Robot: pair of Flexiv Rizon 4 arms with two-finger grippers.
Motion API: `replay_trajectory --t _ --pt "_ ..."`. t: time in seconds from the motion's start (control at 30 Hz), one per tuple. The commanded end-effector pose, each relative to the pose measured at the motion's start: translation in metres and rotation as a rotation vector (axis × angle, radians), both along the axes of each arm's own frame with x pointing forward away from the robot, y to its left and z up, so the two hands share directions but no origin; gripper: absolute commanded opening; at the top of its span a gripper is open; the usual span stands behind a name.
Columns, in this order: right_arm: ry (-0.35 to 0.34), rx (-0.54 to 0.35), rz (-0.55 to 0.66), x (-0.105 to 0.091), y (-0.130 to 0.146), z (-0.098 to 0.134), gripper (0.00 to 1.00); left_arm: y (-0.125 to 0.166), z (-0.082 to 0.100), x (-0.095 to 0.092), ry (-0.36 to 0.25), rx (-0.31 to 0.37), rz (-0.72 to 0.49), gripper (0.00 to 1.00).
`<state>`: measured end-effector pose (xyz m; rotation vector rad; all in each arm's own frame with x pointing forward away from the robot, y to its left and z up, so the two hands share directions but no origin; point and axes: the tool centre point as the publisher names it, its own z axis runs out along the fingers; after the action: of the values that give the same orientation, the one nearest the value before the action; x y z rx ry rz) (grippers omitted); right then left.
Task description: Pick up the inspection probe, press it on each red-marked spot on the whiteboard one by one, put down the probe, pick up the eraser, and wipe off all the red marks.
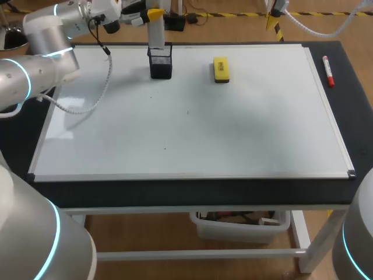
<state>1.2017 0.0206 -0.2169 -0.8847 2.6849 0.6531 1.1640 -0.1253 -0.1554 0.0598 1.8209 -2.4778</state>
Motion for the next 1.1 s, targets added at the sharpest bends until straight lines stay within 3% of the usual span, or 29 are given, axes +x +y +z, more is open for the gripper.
replay_trajectory --t 0.03,1.1 --pt "0.001 -0.004 0.003 0.0 -0.001 0.001 1.0 -0.003 -0.01 0.009 -0.076 0.002 -0.263 0.0" --pt "0.001 -0.004 0.003 0.0 -0.001 0.001 1.0 -0.011 -0.065 0.013 -0.074 0.008 -0.262 0.0"
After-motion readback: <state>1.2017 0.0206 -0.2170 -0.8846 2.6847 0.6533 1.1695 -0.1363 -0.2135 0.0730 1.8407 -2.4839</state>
